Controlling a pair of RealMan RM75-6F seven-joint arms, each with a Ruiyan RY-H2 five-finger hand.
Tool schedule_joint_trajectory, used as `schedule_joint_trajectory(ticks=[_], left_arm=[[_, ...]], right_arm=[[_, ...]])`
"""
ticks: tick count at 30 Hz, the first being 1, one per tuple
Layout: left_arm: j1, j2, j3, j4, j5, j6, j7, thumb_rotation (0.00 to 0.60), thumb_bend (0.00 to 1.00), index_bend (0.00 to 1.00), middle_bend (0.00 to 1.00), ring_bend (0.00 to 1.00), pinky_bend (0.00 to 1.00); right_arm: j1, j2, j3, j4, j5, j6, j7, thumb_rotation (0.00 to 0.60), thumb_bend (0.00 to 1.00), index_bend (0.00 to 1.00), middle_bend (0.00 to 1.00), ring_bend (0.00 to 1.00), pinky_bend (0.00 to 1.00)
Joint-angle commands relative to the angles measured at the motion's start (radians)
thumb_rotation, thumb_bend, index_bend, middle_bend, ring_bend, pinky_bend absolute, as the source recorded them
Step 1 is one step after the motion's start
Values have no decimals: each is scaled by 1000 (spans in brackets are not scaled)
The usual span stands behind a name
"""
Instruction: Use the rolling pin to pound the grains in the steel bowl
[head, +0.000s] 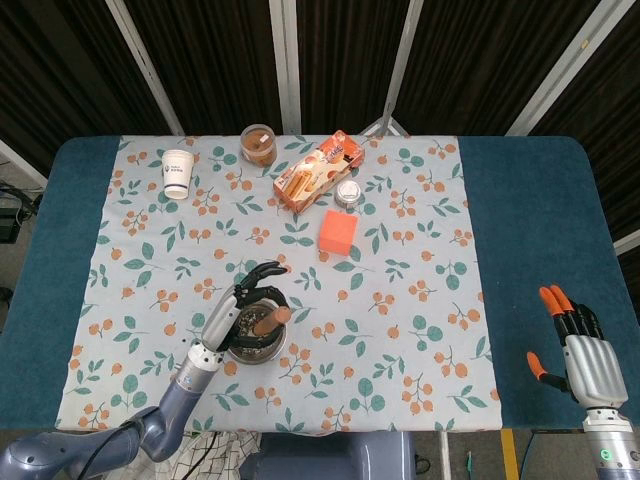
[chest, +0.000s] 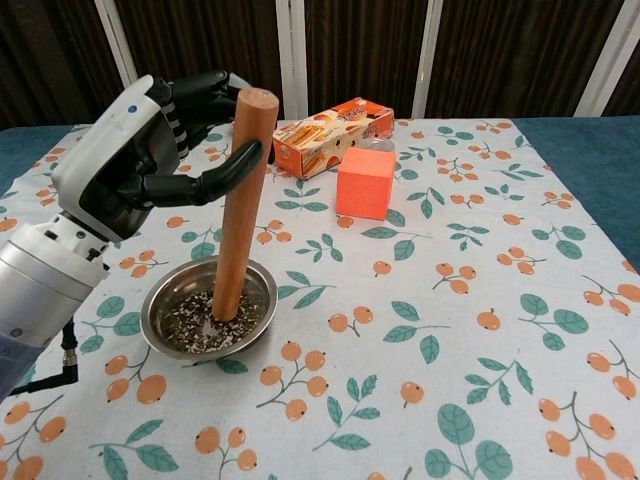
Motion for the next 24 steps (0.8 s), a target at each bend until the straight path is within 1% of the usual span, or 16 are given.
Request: schedule_joint_trajectory(ticks=[1,8,13,20,24], left_arm=[[-9,28,-6,-56,11,2,35,600,795,629,649,174,125],[-16,99,-17,-173,12,-18,122,600,794,629,649,174,125],[-9,125,-12,-225,12,-24,165,600,794,630,649,174,125],[-3,137,-6,-251,9,-34,190,600,794,629,649,174,125],[-4,150,-12,-259,1,-46,204,600,794,630,649,174,125]], right_arm=[[-2,2,0,0,-1,2,4,600,367,0,0,0,0],[-3,4,-2,2,-9,6,12,600,367,0,0,0,0],[-3,4,-4,2,-12,6,11,600,367,0,0,0,0],[-4,4,-4,1,-12,9,7,600,367,0,0,0,0],[-5,6,-3,1,-10,10,9,600,367,0,0,0,0]])
